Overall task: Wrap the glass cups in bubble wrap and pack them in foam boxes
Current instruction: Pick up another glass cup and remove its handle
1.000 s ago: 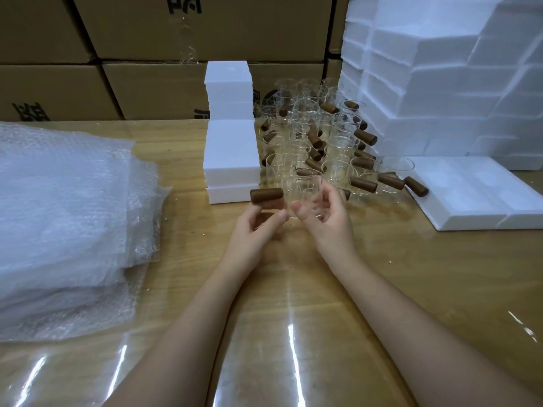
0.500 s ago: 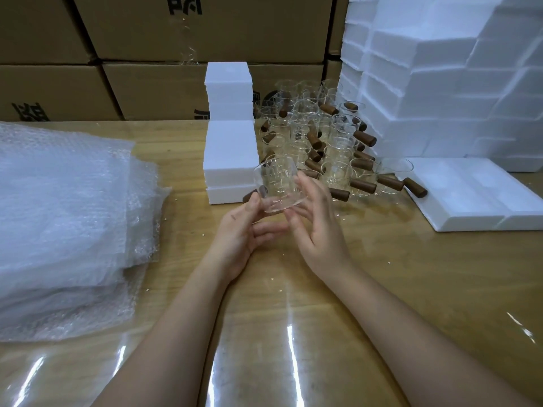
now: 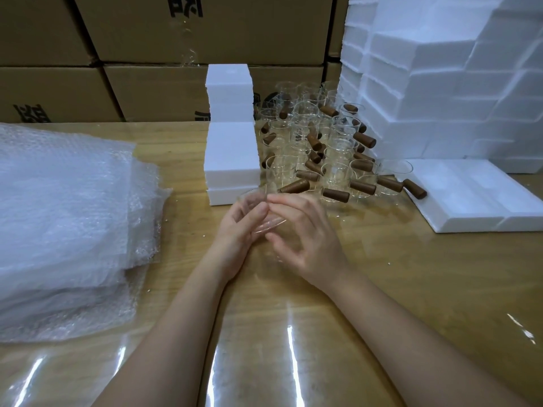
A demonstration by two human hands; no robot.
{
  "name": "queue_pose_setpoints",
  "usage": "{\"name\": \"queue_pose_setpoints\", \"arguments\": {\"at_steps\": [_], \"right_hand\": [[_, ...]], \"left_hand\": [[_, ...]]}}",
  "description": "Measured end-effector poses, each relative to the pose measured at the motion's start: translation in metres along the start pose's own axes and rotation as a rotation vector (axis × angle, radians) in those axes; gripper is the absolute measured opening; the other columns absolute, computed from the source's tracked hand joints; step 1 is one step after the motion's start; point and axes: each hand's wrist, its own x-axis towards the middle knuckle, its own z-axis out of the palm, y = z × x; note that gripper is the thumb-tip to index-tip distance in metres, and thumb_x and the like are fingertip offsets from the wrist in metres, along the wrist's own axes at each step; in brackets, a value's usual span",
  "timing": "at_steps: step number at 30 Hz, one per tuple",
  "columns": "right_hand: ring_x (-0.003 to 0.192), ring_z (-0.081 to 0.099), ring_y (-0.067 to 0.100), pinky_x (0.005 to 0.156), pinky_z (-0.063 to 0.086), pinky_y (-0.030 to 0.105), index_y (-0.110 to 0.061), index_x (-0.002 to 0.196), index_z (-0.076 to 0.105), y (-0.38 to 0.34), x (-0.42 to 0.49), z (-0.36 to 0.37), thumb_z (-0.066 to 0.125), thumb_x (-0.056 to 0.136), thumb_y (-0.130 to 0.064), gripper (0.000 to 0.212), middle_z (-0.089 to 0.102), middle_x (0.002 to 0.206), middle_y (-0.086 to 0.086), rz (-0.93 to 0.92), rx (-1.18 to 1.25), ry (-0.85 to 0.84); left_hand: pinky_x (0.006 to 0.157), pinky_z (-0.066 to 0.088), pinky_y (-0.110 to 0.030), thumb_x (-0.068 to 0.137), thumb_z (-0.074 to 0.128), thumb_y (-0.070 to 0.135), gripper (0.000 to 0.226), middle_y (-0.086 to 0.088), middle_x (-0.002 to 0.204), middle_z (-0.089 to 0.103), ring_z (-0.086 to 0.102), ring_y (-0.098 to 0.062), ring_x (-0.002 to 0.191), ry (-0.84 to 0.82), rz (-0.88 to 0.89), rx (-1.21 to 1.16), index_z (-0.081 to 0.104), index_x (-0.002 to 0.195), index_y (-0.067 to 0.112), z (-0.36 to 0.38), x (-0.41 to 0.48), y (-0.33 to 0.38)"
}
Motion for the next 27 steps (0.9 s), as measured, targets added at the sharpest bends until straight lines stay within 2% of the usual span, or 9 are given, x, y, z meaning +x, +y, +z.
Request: {"name": "queue_pose_setpoints", "arguments": {"at_steps": [3,6,7,9,11,16,19,22,27], "right_hand": [[0.115,0.051,0.020,0.099,0.035,0.039,-0.017,0.120,0.053,0.003,-0.002,-0.004,0.048,0.091,-0.020,0.029,0.057,0.122,0.006,0.205,-0.094,0.097],[0.117,0.048,0.012,0.099,0.037,0.029,-0.020,0.129,0.052,0.013,-0.002,-0.011,0.043,0.095,-0.028,0.035,0.048,0.129,0.000,0.595,-0.028,0.083],[0.111,0.052,0.007,0.091,0.042,0.023,-0.024,0.130,0.050,0.018,-0.002,-0.013,0.043,0.097,-0.031,0.035,0.050,0.126,-0.005,0.744,0.076,0.018],[0.086,0.060,0.003,0.071,0.046,0.019,-0.030,0.117,0.055,0.025,-0.005,-0.012,0.045,0.097,-0.035,0.023,0.062,0.102,-0.011,0.956,0.285,-0.091],[0.068,0.058,0.004,0.062,0.045,0.024,-0.030,0.099,0.059,0.028,-0.007,-0.011,0.048,0.097,-0.034,0.013,0.063,0.078,-0.011,0.938,0.269,-0.145],[0.059,0.048,0.006,0.054,0.036,0.021,-0.021,0.088,0.056,0.030,-0.008,-0.011,0.046,0.098,-0.033,0.018,0.059,0.074,-0.002,0.920,0.214,-0.207],[0.055,0.046,0.005,0.053,0.034,0.025,-0.018,0.087,0.052,0.029,-0.005,-0.012,0.041,0.100,-0.031,0.021,0.052,0.066,-0.007,0.868,0.047,-0.317],[0.069,0.052,0.020,0.061,0.039,0.038,-0.012,0.093,0.052,0.026,-0.002,-0.012,0.035,0.102,-0.027,0.024,0.056,0.077,0.000,0.769,-0.136,-0.388],[0.077,0.052,0.022,0.063,0.038,0.037,-0.010,0.097,0.054,0.025,-0.003,-0.013,0.033,0.102,-0.027,0.028,0.052,0.089,0.000,0.757,-0.163,-0.394]], "left_hand": [[0.078,0.053,-0.023,0.067,0.072,0.015,0.052,0.000,0.101,0.062,0.061,-0.012,0.092,0.071,0.034,0.165,0.057,0.117,0.018,-0.003,0.000,0.000],[0.075,0.053,-0.020,0.060,0.075,0.011,0.061,0.006,0.110,0.062,0.063,-0.007,0.083,0.083,0.038,0.378,0.058,0.116,0.028,-0.003,-0.003,0.002],[0.077,0.053,-0.021,0.058,0.075,0.012,0.062,0.007,0.112,0.062,0.063,-0.007,0.082,0.079,0.040,0.454,0.057,0.114,0.033,-0.002,-0.004,0.002],[0.085,0.053,-0.025,0.059,0.073,0.015,0.064,0.006,0.116,0.062,0.063,-0.009,0.085,0.062,0.038,0.542,0.054,0.116,0.039,-0.001,-0.006,0.001],[0.089,0.050,-0.025,0.061,0.072,0.015,0.066,0.007,0.115,0.062,0.061,-0.008,0.089,0.042,0.034,0.581,0.051,0.118,0.040,0.000,-0.008,0.000],[0.088,0.043,-0.008,0.074,0.077,0.001,0.070,0.002,0.121,0.060,0.058,0.003,0.103,-0.001,0.023,0.700,0.046,0.131,0.025,-0.001,-0.005,-0.004],[0.087,0.036,-0.001,0.076,0.076,0.006,0.072,0.003,0.122,0.059,0.054,0.006,0.108,-0.013,0.041,0.817,0.041,0.138,0.018,-0.001,-0.004,-0.007],[0.088,0.034,0.000,0.077,0.076,0.012,0.075,0.004,0.122,0.058,0.054,0.002,0.108,-0.022,0.048,0.874,0.038,0.141,0.018,0.000,-0.003,-0.008],[0.088,0.035,0.000,0.077,0.076,0.010,0.077,0.007,0.122,0.058,0.053,0.007,0.108,-0.008,0.034,0.874,0.035,0.142,0.017,0.000,-0.003,-0.009]]}}
